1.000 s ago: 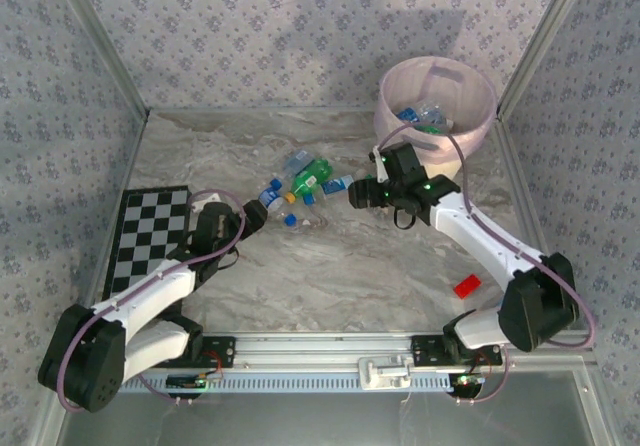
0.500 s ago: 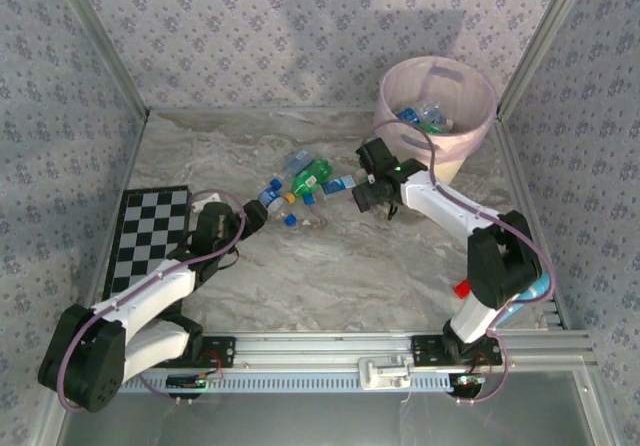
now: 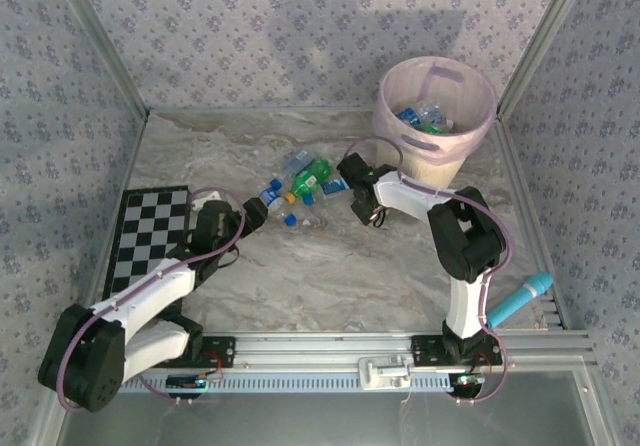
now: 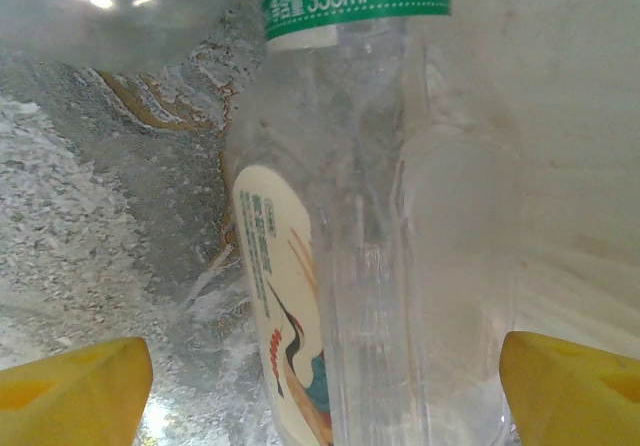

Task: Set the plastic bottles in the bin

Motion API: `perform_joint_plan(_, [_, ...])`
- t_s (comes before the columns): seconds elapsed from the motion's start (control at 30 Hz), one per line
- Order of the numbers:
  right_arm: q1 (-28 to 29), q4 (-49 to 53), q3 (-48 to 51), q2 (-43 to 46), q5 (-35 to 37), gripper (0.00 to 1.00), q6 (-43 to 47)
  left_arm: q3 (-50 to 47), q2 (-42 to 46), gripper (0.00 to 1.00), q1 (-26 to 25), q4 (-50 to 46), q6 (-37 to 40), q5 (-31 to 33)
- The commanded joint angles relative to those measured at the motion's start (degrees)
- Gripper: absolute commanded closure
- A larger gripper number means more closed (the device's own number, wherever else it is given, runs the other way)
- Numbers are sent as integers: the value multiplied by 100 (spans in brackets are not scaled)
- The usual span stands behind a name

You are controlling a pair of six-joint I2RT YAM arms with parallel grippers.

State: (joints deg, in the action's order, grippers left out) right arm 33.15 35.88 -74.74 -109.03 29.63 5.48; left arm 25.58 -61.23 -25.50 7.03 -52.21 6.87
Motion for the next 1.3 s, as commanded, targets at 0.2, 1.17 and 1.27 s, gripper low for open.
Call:
perform_joint_plan(0.2, [-15,68,90,-197,-462,17,-85,265,-178,0,36,27,-18,-79])
perform_joint_plan(1.17, [-118,146,355,626,-675,14,-1020,549,-320,0,36,-59,54,-238])
perform_joint_plan(1.27, [-200,-12,459,546,-924,15,-1087,520,-281,0,36,-92,57,-213])
